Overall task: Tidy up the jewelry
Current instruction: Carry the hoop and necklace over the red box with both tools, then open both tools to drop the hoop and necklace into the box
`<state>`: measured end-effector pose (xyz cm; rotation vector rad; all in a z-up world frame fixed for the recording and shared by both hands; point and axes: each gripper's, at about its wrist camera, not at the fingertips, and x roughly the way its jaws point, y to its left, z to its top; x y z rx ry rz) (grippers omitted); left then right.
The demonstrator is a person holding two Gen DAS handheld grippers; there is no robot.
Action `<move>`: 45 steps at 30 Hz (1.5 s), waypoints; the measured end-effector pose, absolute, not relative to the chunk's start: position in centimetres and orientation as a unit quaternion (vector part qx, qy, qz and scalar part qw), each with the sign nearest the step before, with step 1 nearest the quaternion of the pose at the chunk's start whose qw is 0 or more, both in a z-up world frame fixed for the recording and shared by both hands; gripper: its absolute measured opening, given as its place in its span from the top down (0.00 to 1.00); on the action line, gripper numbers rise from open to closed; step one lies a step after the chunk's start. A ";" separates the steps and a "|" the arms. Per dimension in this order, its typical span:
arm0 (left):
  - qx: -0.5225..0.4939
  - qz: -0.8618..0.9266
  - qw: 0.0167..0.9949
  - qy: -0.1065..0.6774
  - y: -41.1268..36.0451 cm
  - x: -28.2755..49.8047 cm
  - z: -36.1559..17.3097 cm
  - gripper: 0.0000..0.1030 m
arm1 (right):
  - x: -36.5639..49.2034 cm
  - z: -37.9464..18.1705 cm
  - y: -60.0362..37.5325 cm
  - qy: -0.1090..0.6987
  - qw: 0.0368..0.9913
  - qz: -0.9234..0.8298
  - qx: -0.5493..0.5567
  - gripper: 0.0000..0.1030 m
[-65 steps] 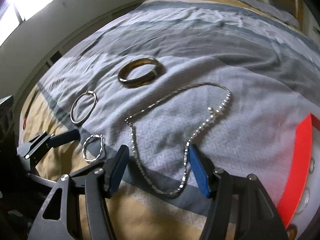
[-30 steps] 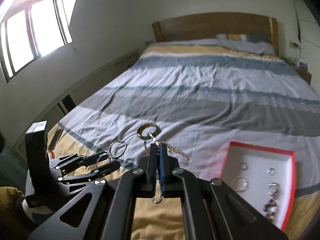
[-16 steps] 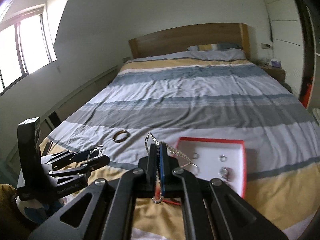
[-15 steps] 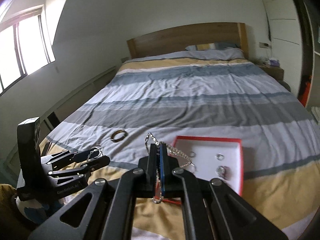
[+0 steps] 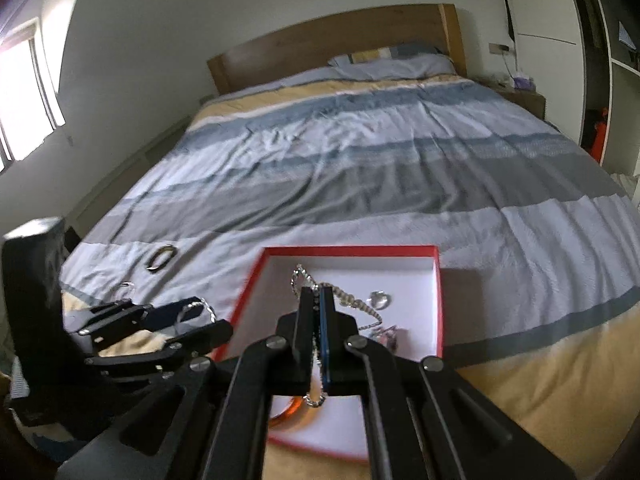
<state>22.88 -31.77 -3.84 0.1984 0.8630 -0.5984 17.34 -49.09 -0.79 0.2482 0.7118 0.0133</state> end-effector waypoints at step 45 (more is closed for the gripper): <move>0.117 -0.275 0.850 0.434 -35.6 26.8 -10.8 0.60 | 22.9 -9.4 -52.0 0.411 0.904 -0.055 0.103 0.80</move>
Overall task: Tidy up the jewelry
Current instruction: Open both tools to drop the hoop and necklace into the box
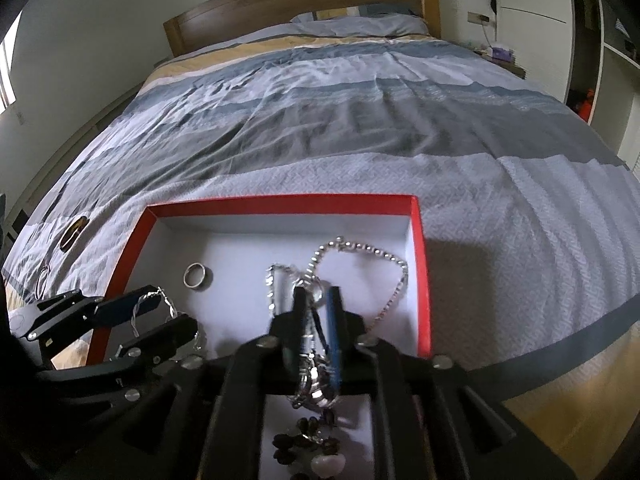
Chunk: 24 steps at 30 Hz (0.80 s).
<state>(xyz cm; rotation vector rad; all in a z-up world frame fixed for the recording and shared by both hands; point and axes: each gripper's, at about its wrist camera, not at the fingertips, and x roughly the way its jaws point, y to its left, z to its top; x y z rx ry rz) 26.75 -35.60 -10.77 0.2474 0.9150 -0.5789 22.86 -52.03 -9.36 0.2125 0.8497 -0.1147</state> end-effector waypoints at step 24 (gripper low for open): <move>0.111 -0.279 0.867 0.398 -32.6 21.2 -4.2 0.23 | 15.5 -3.3 -51.1 0.387 0.910 -0.087 0.123 0.75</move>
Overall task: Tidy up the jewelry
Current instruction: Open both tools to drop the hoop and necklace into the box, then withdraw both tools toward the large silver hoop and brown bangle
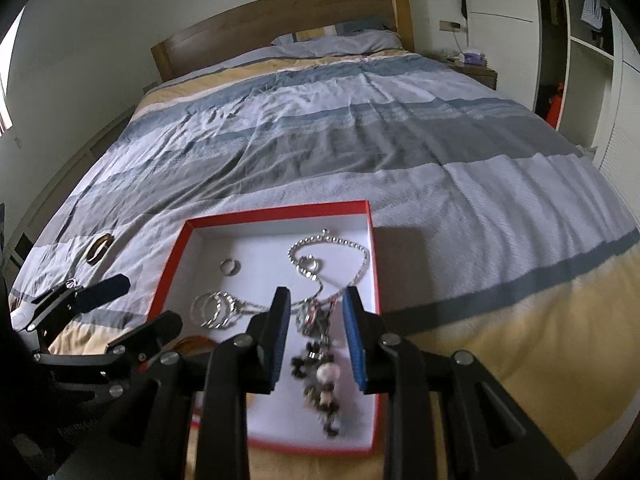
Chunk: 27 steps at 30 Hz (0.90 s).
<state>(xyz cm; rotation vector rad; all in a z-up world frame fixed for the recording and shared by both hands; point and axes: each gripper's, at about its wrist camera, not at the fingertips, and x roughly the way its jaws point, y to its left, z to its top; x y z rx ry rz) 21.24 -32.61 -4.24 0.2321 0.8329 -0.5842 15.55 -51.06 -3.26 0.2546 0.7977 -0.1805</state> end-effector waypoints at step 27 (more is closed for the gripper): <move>0.089 -0.185 0.901 0.381 -20.0 10.4 0.7 0.11 | 2.9 2.0 -41.2 0.377 0.917 -0.103 0.078 0.63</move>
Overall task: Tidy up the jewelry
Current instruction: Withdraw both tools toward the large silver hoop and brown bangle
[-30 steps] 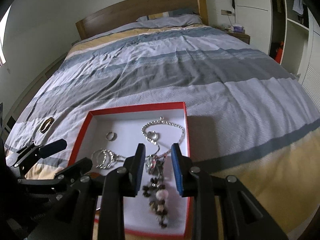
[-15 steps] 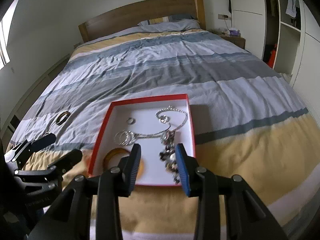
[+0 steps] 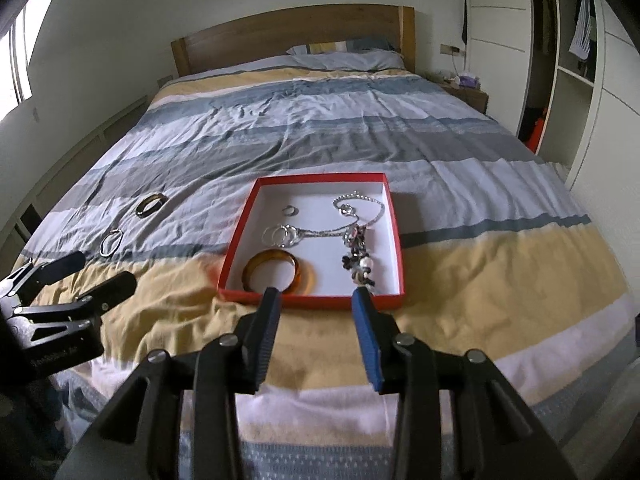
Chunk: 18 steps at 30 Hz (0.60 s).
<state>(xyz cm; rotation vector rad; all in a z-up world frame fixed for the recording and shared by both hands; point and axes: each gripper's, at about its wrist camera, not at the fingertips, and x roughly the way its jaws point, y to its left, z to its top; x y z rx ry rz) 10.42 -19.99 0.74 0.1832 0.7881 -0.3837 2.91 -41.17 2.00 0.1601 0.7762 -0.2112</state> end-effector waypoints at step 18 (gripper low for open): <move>0.066 -0.158 0.920 0.352 -15.1 5.5 3.0 0.06 | -0.9 4.2 -37.1 0.365 0.925 -0.095 0.052 0.61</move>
